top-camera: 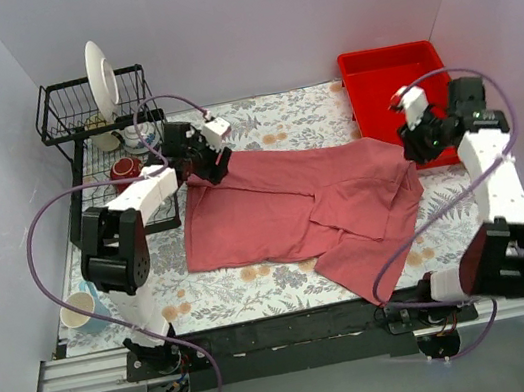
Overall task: Roll the t-shirts
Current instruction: Fold the T-shirt at the center of the board.
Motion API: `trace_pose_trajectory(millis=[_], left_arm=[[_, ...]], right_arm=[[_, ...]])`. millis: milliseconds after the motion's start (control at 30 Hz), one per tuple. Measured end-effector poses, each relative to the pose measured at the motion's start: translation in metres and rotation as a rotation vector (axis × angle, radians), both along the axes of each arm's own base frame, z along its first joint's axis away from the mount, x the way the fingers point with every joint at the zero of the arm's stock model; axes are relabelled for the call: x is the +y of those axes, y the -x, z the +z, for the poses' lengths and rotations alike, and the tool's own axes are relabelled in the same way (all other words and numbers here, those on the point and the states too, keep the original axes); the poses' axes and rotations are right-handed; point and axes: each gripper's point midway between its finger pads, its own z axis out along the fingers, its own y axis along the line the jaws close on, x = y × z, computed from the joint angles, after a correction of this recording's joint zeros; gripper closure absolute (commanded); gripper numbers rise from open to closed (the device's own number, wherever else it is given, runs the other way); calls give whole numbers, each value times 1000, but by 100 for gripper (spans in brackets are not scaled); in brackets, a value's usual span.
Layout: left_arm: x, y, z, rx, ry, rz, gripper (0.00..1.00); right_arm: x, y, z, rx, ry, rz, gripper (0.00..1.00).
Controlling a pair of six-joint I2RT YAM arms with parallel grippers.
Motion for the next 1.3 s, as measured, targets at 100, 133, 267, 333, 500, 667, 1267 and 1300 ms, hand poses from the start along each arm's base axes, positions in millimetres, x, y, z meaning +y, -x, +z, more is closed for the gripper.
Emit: trace_pose_trajectory(millis=[100,133,267,333,500,667,1267,1300], left_arm=[[-30,43,12,35,9,-114,39],[-37,56,18,47,15,-149,39],[-39,93,30,85,16,-210,40],[-30,106,23,117,-5,-199,40],[-2,119,-19,208,-116,-112,44],[10,102,-48,240,-204,-43,48],[41,23,-73,211,-274,128,51],[46,21,-73,213,-272,141,51]], right_arm=[[46,43,-14,-28,50,205,55],[58,56,-19,-32,60,269,55],[83,95,-43,-25,94,428,55],[88,102,-51,-2,93,460,56],[90,91,-65,65,78,456,56],[91,75,-68,75,74,448,56],[130,-8,-108,89,112,498,70],[133,-12,-115,95,122,504,71]])
